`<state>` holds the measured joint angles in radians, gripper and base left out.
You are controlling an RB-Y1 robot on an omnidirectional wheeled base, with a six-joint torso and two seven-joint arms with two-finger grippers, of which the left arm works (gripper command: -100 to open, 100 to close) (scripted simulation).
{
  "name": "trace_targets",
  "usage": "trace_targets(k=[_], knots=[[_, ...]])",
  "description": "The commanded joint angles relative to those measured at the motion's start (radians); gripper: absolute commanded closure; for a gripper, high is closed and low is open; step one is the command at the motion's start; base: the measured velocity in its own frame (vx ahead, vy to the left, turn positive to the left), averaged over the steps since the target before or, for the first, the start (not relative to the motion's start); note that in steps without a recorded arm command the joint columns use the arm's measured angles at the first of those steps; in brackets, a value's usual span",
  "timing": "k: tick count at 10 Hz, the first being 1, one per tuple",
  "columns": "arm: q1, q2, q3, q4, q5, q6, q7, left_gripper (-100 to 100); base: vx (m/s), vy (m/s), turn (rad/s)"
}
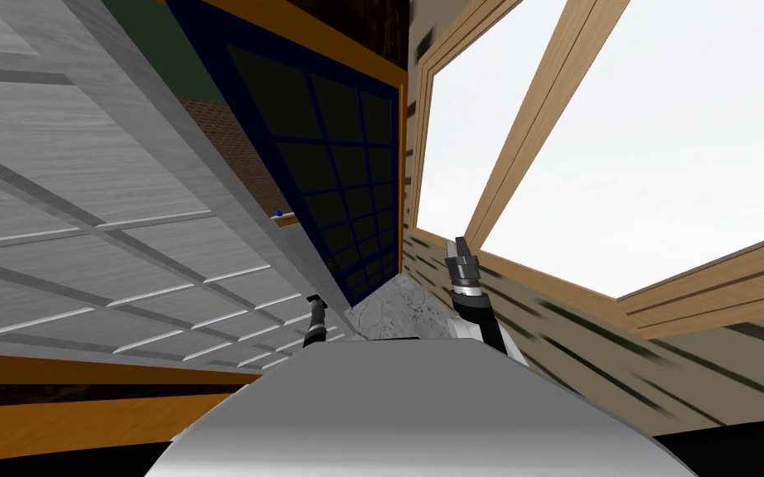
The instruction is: Pull the door open
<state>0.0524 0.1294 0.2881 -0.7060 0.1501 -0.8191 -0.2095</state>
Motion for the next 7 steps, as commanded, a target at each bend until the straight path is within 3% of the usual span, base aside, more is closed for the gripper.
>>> trace_targets(k=[1, 3, 7], knots=[[-0.003, 0.032, 0.023, 0.044, 0.014, -0.029, 0.015, 100, -0.022, 0.006, -0.024], [-0.003, 0.032, 0.023, 0.044, 0.014, -0.029, 0.015, 100, -0.011, -0.009, 0.018], [-0.009, 0.046, -0.018, 0.044, 0.054, -0.032, 0.133, 100, -0.050, 0.015, -0.063]])
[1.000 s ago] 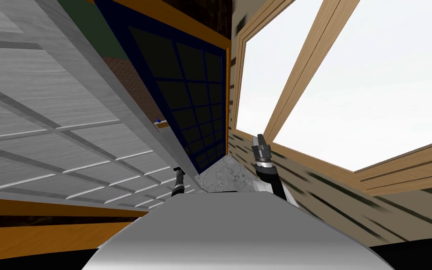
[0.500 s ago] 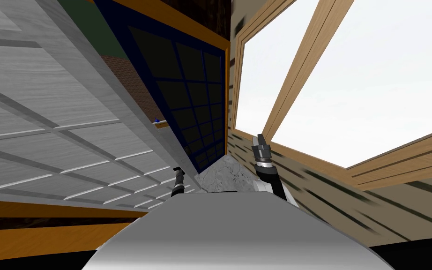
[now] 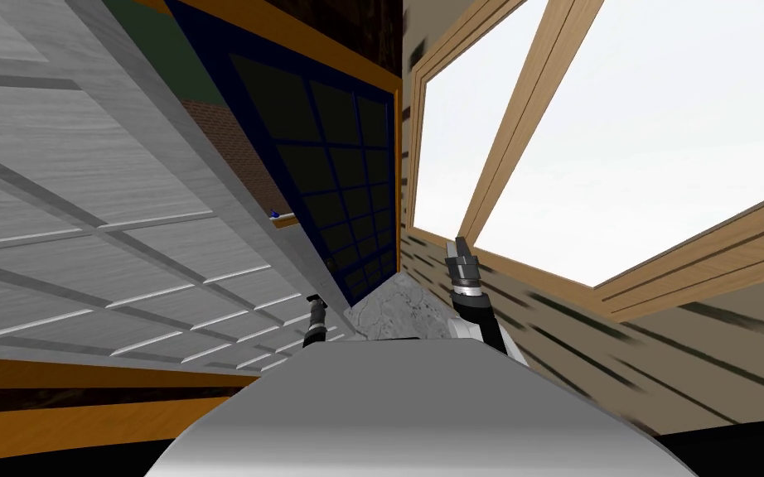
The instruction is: Pull the door open
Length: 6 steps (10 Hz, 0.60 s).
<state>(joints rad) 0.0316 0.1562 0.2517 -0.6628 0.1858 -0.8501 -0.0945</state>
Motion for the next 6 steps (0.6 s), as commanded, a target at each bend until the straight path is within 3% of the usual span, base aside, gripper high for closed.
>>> trace_targets(k=[1, 5, 6], knots=[[0.010, 0.024, 0.005, 0.001, 0.032, -0.002, 0.050, 100, -0.048, 0.016, -0.070], [0.006, 0.033, -0.023, 0.001, 0.060, -0.005, 0.148, 100, -0.049, 0.021, -0.046], [0.006, 0.033, -0.023, 0.001, 0.060, -0.005, 0.151, 100, -0.034, 0.010, -0.011]])
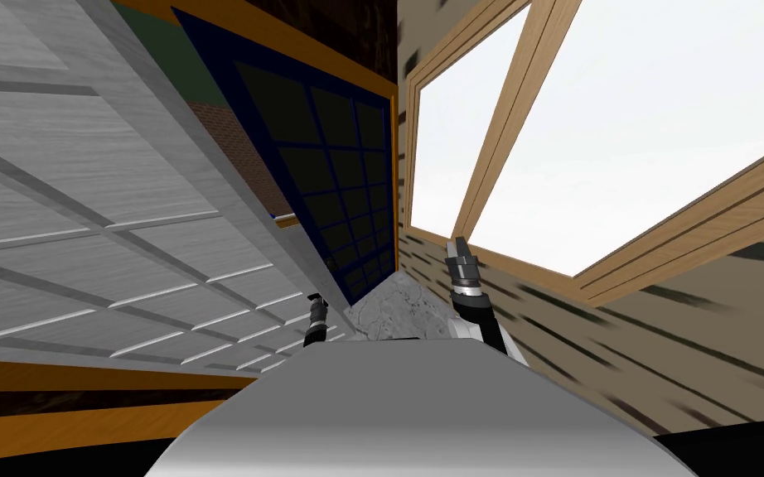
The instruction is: Pull the door open
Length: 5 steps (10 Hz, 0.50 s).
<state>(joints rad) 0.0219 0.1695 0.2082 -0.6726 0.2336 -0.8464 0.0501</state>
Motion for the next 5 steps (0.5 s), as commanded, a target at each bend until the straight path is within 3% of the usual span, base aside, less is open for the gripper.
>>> trace_targets(k=[1, 2, 4, 5], knots=[[0.014, 0.025, 0.007, 0.011, 0.026, -0.009, 0.048, 100, -0.046, 0.014, -0.054], [0.012, 0.029, -0.007, 0.011, 0.040, -0.011, 0.075, 100, -0.068, 0.017, -0.084], [0.012, 0.029, -0.007, 0.011, 0.040, -0.011, 0.090, 100, -0.031, 0.003, -0.010], [0.011, 0.034, -0.021, 0.011, 0.054, -0.012, 0.132, 100, -0.042, 0.009, -0.059]])
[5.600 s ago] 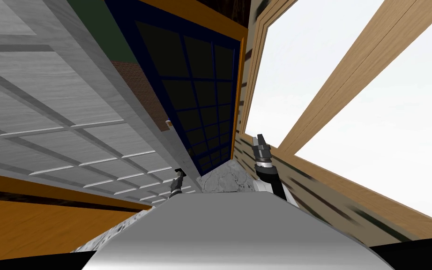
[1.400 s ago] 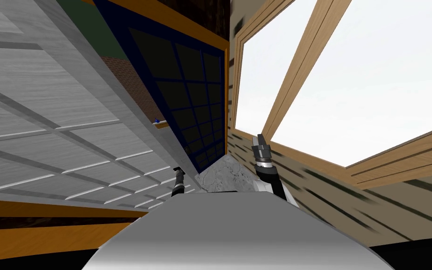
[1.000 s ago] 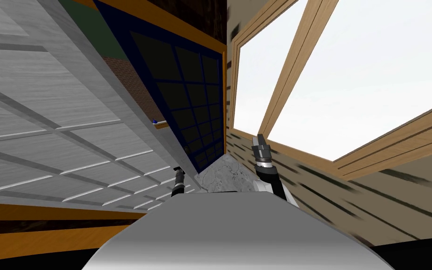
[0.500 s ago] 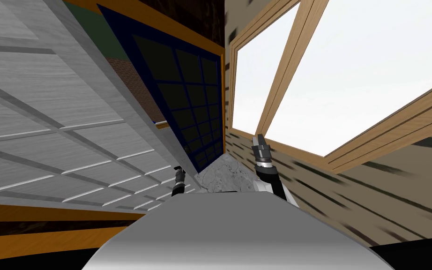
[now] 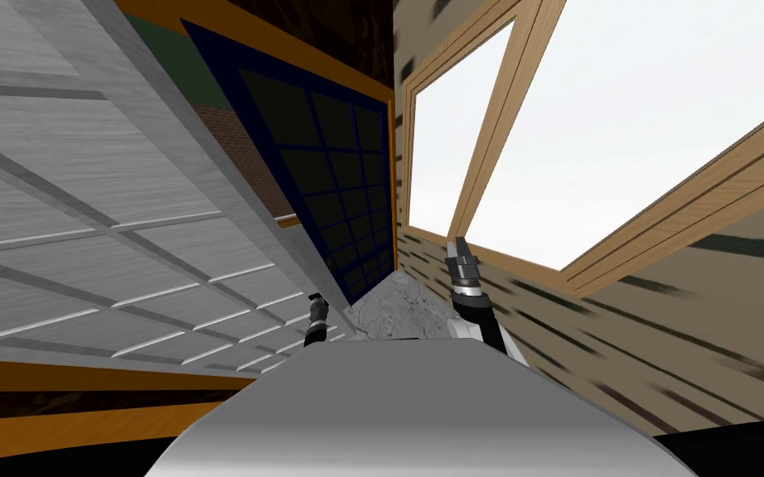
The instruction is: Pull the door open
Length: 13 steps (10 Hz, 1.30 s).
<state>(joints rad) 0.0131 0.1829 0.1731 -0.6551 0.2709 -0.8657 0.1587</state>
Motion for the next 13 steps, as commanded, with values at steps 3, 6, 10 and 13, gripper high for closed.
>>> trace_targets(k=[3, 6, 10, 13], knots=[[-0.006, -0.001, -0.007, -0.010, 0.024, 0.007, 0.084, -100, -0.068, 0.007, -0.102], [-0.012, -0.009, -0.004, -0.012, 0.041, 0.008, 0.169, -100, -0.078, 0.033, -0.022], [-0.020, -0.021, 0.000, -0.014, 0.063, 0.009, 0.275, -100, -0.068, 0.018, -0.063], [-0.026, -0.030, 0.003, -0.015, 0.080, 0.009, 0.353, -100, -0.064, 0.018, -0.060]])
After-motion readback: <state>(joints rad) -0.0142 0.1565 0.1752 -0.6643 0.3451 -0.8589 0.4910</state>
